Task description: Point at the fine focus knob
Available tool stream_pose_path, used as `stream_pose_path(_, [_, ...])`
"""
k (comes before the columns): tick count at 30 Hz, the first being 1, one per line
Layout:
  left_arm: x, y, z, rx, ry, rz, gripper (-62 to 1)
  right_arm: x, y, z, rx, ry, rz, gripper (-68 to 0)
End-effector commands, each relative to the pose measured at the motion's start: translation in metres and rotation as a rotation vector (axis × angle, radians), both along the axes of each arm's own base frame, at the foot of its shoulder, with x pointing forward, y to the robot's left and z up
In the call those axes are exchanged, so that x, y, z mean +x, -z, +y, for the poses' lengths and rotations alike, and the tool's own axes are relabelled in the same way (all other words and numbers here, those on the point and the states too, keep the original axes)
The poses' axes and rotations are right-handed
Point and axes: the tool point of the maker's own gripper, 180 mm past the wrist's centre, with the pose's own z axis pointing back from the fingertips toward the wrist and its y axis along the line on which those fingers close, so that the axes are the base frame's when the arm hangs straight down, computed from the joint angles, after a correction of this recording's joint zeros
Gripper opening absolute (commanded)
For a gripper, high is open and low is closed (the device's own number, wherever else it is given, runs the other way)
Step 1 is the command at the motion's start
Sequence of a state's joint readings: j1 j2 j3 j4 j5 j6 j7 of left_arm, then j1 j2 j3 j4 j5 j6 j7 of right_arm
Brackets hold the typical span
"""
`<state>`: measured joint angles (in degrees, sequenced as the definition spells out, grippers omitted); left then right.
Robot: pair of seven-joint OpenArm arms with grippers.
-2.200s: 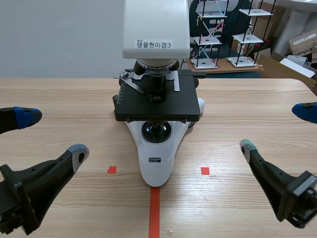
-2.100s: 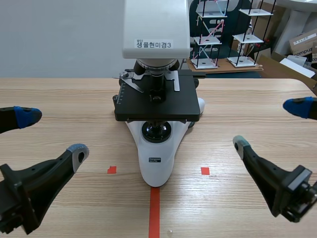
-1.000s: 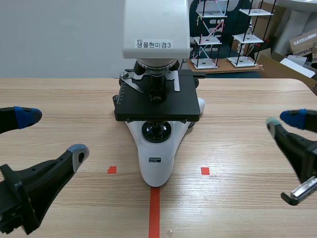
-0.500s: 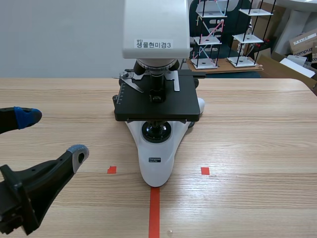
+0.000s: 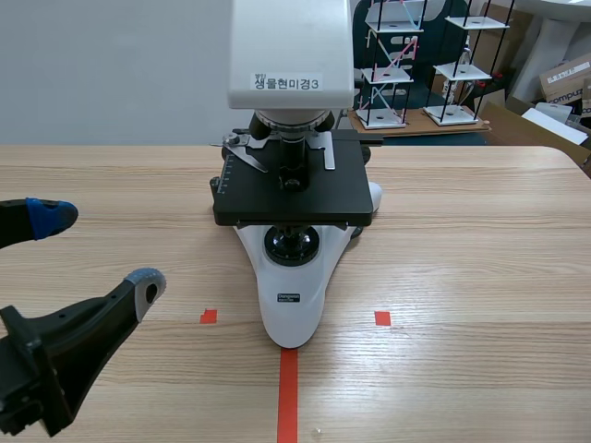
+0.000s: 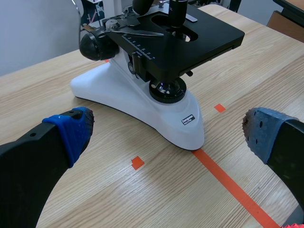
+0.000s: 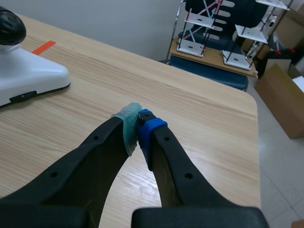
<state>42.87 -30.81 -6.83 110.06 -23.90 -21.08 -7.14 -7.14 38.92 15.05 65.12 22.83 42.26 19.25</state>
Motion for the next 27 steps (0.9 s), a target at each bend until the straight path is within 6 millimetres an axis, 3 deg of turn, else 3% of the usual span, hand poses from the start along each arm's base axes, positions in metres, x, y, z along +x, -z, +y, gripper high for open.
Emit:
stream_pose_path(1, [0.001,-0.005,0.0,-0.018,-0.005,-0.016,1.4,0.012,-0.018,0.013,-0.01,-0.054,-0.052,-67.0])
stream_pose_path(11, [0.001,-0.005,0.0,-0.018,-0.005,-0.016,1.4,0.06,-0.021,0.069,-0.004,-0.189,-0.073,-67.0])
stream_pose_path(21, [0.001,-0.005,0.0,-0.018,-0.005,-0.016,1.4,0.093,-0.006,0.093,0.034,-0.192,-0.06,-67.0])
stream_pose_path(27, [0.001,-0.005,0.0,-0.018,-0.005,-0.016,1.4,0.101,0.01,0.116,0.017,-0.237,-0.044,-67.1])
